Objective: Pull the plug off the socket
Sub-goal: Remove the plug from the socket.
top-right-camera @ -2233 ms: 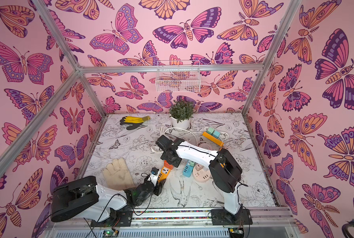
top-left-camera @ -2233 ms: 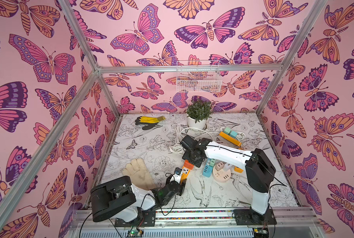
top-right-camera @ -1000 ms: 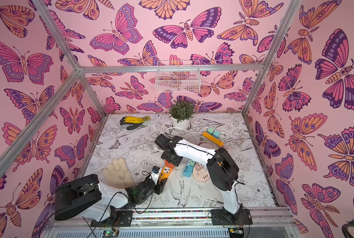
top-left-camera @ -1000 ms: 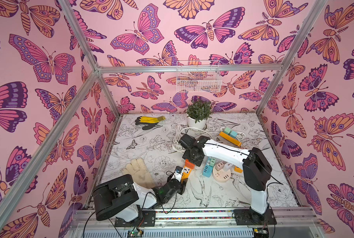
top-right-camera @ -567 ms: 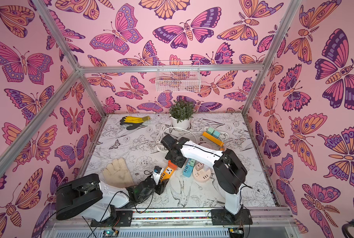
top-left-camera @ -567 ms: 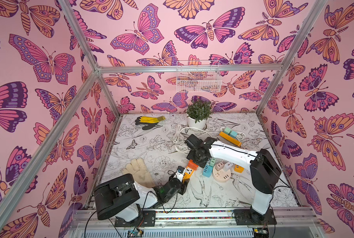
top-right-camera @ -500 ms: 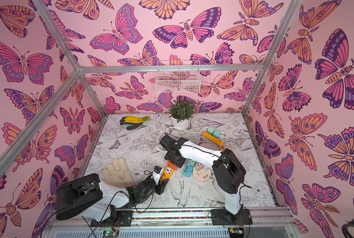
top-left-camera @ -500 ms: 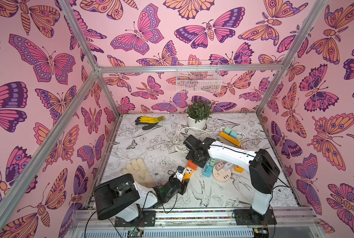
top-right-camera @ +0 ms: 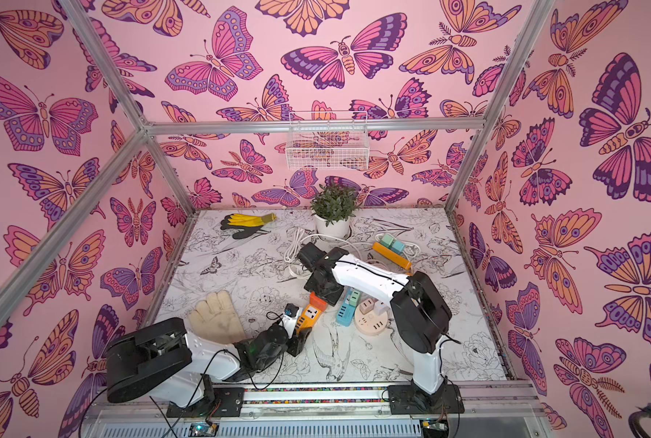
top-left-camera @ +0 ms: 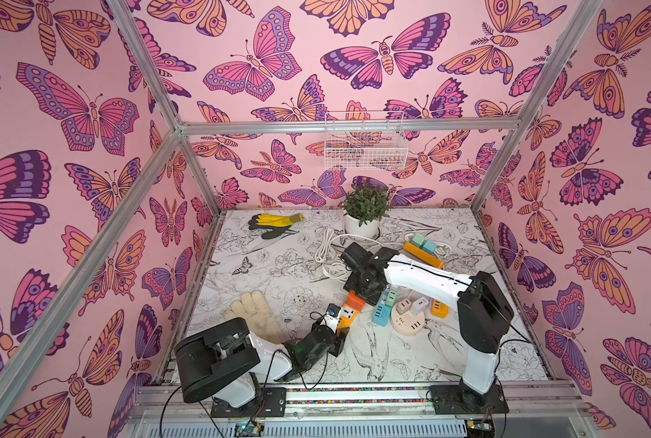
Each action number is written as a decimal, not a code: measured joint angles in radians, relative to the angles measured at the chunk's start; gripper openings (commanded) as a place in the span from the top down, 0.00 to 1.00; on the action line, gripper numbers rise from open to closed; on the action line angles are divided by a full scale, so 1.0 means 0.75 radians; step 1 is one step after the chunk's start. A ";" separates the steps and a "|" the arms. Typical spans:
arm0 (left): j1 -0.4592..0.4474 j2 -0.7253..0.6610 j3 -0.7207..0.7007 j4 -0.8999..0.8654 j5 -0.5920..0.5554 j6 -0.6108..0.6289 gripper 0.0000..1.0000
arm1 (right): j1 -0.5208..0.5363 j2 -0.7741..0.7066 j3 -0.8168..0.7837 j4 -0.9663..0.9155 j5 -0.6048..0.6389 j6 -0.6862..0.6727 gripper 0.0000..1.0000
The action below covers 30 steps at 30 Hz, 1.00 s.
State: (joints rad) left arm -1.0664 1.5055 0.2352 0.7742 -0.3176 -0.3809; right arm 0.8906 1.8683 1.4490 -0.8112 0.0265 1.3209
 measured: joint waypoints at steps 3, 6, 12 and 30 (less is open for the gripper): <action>0.002 0.003 0.003 -0.005 0.005 -0.004 0.42 | 0.038 0.022 0.033 -0.015 0.056 0.016 0.43; 0.011 0.003 0.004 -0.014 -0.006 -0.018 0.42 | 0.058 0.109 0.176 -0.109 0.085 0.007 0.43; 0.034 0.005 0.011 -0.018 -0.036 -0.024 0.42 | 0.017 0.162 0.301 -0.185 0.034 -0.047 0.43; 0.034 0.027 0.039 -0.025 -0.005 -0.011 0.42 | 0.028 0.103 0.218 -0.139 0.067 -0.015 0.43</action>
State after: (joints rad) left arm -1.0412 1.5261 0.2642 0.7555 -0.3214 -0.3893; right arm 0.9119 1.9453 1.6127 -0.9154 0.0769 1.3098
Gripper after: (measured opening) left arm 0.580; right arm 0.675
